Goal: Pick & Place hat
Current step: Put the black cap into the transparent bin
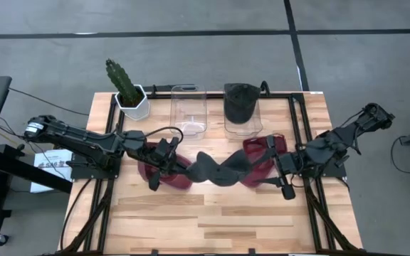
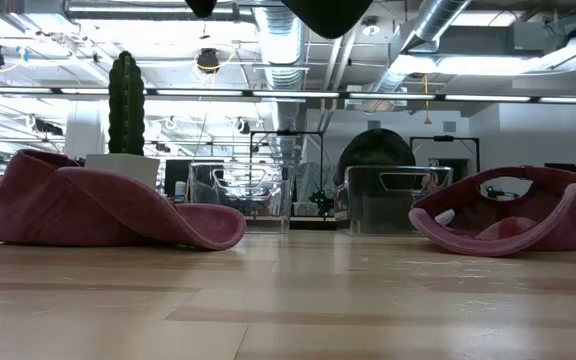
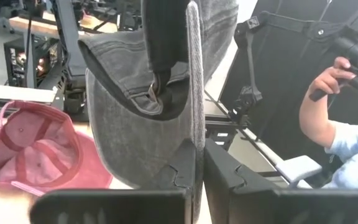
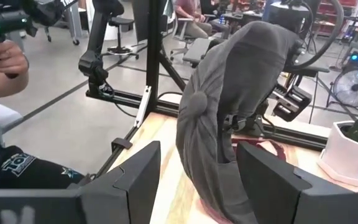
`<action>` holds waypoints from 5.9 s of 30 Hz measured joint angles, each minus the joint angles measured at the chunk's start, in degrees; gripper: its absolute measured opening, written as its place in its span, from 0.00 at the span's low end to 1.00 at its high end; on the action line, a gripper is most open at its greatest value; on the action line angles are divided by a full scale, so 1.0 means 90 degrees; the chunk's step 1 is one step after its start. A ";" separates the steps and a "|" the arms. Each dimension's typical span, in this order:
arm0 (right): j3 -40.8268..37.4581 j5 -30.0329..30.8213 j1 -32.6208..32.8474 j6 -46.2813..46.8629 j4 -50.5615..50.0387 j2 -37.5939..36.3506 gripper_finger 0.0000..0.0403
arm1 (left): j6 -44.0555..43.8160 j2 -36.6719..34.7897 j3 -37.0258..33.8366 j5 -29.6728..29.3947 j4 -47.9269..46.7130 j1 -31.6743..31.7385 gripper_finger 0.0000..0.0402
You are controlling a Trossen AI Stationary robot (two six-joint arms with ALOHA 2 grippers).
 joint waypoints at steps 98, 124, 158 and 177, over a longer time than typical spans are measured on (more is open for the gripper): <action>0.4261 -0.4039 -0.6714 -0.3898 -0.5989 0.2703 0.03 | 0.0658 0.0548 0.0007 -0.0950 -0.0309 0.0180 0.28; 0.7597 -0.3019 -0.7028 -0.4790 -0.8335 0.5452 0.03 | 0.0655 0.0548 0.0005 -0.0950 -0.0308 0.0180 0.28; 0.6003 -0.2666 -0.7226 -0.4959 -0.7339 0.5450 0.03 | 0.0609 0.0548 0.0005 -0.0949 -0.0305 0.0180 0.28; 0.5355 -0.2681 -0.7558 -0.4864 -0.6892 0.5445 0.04 | 0.0609 0.0548 0.0005 -0.0949 -0.0308 0.0178 0.28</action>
